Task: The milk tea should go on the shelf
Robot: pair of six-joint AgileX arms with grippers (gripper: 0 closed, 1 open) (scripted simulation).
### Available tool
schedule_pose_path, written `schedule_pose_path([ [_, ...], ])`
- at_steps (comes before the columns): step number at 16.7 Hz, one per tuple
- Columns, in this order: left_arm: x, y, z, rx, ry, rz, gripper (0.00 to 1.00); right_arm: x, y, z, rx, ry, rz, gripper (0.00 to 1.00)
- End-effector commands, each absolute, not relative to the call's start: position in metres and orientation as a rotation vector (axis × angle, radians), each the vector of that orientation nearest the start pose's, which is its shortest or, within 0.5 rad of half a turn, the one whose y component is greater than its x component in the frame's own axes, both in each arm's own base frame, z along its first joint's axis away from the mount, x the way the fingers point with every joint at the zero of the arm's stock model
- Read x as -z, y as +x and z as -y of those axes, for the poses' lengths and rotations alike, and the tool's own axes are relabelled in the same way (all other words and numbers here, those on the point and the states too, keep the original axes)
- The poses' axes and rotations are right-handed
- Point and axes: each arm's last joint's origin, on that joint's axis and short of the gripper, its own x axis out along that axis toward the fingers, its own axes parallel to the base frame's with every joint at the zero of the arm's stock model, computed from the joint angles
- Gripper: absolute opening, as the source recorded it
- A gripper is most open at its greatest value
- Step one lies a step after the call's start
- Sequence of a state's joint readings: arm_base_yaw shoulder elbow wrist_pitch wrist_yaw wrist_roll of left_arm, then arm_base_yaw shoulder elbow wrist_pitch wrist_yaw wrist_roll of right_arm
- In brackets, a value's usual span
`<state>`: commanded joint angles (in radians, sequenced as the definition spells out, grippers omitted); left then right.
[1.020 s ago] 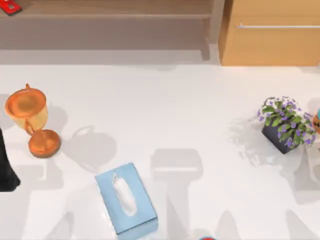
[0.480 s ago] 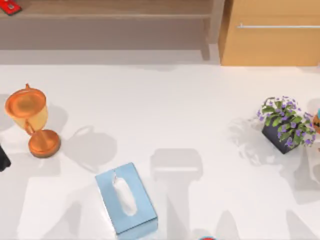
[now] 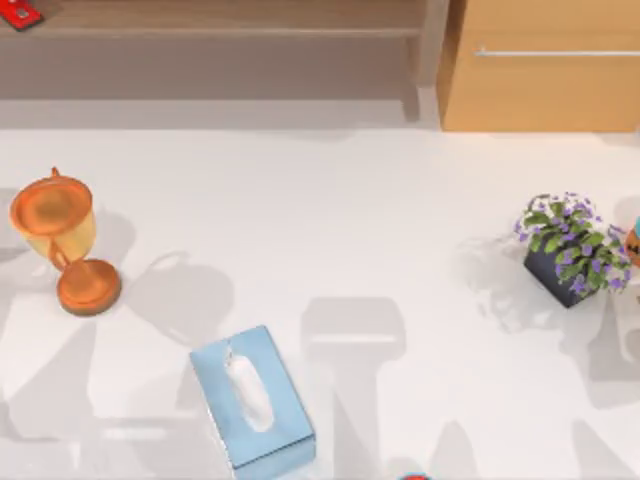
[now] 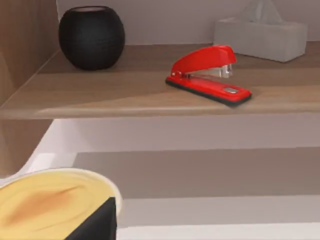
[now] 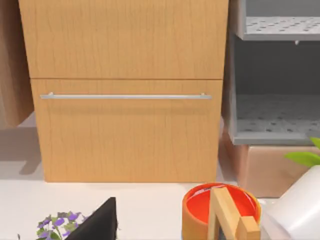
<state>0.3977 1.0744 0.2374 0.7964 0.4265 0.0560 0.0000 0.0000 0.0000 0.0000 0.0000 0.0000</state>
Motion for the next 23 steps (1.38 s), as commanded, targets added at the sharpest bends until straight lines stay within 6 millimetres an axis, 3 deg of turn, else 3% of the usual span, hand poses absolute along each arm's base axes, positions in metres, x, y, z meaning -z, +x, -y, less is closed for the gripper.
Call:
schedule_pose_path([
  [5, -0.142, 0.225, -0.124, 0.026, 0.011, -0.075, 1.0, -0.16, 0.106, 0.001, 0.0, 0.0, 0.0, 1.0],
  [10, -0.095, 0.228, -0.162, 0.027, -0.008, -0.098, 1.0, -0.16, 0.106, 0.001, 0.0, 0.0, 0.0, 1.0],
  [13, -0.083, 0.227, -0.17, 0.027, -0.01, -0.099, 1.0, -0.16, 0.106, 0.001, 0.0, 0.0, 0.0, 1.0],
  [19, -0.081, 0.227, -0.169, 0.029, -0.013, -0.102, 1.0, -0.16, 0.106, 0.001, 0.0, 0.0, 0.0, 1.0],
  [23, -0.079, 0.254, -0.172, 0.026, -0.01, -0.099, 1.0, -0.16, 0.106, 0.001, 0.0, 0.0, 0.0, 1.0],
])
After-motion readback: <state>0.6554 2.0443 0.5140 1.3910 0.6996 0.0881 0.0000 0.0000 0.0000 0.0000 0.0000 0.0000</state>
